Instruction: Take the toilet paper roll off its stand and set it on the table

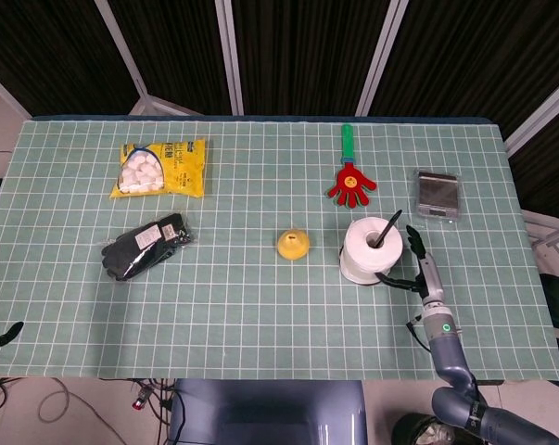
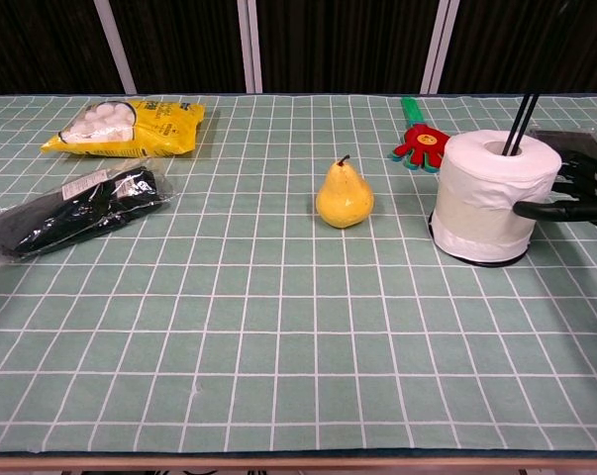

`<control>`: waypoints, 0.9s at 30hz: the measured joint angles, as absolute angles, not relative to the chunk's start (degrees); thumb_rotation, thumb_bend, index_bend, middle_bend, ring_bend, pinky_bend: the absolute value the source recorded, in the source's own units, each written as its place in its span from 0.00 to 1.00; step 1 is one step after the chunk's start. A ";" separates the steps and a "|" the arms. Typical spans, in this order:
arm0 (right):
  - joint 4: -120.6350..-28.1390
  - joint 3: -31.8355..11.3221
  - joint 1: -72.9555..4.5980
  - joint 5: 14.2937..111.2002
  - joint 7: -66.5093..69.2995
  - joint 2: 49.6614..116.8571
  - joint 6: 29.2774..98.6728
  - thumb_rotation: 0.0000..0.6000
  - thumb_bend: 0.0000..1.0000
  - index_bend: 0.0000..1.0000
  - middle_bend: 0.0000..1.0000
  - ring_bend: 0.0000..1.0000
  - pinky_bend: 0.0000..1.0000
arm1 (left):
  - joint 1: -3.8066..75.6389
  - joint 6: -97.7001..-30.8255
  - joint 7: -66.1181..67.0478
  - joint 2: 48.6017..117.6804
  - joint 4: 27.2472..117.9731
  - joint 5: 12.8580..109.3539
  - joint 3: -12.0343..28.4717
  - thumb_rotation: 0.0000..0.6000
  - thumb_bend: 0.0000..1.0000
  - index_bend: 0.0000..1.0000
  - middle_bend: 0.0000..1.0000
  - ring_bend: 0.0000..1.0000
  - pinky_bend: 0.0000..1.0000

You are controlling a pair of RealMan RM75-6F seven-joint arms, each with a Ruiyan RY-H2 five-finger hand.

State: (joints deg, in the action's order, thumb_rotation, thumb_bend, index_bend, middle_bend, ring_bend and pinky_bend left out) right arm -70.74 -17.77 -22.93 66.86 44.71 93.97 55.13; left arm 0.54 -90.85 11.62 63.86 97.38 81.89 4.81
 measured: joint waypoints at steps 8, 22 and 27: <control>-70.43 -16.69 -23.62 69.70 48.14 93.40 52.88 1.00 0.04 0.00 0.00 0.00 0.00 | 0.52 -90.86 11.69 63.88 97.40 81.80 4.81 1.00 0.10 0.12 0.00 0.00 0.00; -68.96 -17.88 -26.10 70.92 51.08 94.12 51.41 1.00 0.04 0.00 0.00 0.00 0.00 | 0.65 -90.67 12.14 64.09 97.28 81.60 4.81 1.00 0.10 0.12 0.00 0.00 0.00; -67.64 -19.15 -27.17 68.82 49.43 95.11 50.82 1.00 0.04 0.00 0.00 0.00 0.00 | 0.62 -90.74 12.21 64.10 97.29 81.56 4.82 1.00 0.10 0.12 0.00 0.00 0.00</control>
